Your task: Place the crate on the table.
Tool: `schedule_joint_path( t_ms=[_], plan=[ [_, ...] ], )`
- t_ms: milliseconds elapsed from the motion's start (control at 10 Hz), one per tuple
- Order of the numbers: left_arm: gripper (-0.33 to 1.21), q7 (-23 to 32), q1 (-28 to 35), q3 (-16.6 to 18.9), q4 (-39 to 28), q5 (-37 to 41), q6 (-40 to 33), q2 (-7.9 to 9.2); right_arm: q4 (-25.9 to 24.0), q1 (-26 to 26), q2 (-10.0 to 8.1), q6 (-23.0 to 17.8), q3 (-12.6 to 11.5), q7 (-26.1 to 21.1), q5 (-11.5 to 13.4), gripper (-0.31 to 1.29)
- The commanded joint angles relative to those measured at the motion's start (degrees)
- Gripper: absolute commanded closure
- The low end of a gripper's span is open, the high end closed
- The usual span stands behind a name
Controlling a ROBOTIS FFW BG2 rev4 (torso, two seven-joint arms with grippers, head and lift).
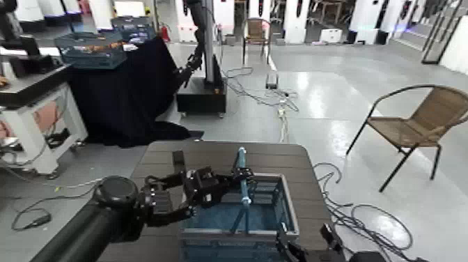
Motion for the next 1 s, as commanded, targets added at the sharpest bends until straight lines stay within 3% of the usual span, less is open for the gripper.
schedule_joint_path(
  t_ms=[100, 700, 800, 1000],
  plan=[
    [1.16, -1.35, -0.5, 0.17, 1.31, -1.26, -0.19, -0.15, 0.0, -0.08, 0.01, 0.0, 0.11, 0.0, 0.01, 0.15],
    [0.97, -3.55, -0.41, 1.23, 2.8, -1.7, -0.89, -0.33, 0.09, -0.17, 0.19, 0.08, 0.28, 0.0, -0.07, 0.15],
    [0.85, -4.08, -0.41, 1.31, 2.89, -1.7, -1.33, -0.33, 0.0, -0.08, 0.19, 0.08, 0.37, 0.0, -0.07, 0.15],
    [0.41, -4.61, -0.41, 1.49, 2.89, -1.7, -1.59, -0.24, 0.0, -0.17, 0.19, 0.08, 0.37, 0.08, -0.07, 0.15]
  ],
)
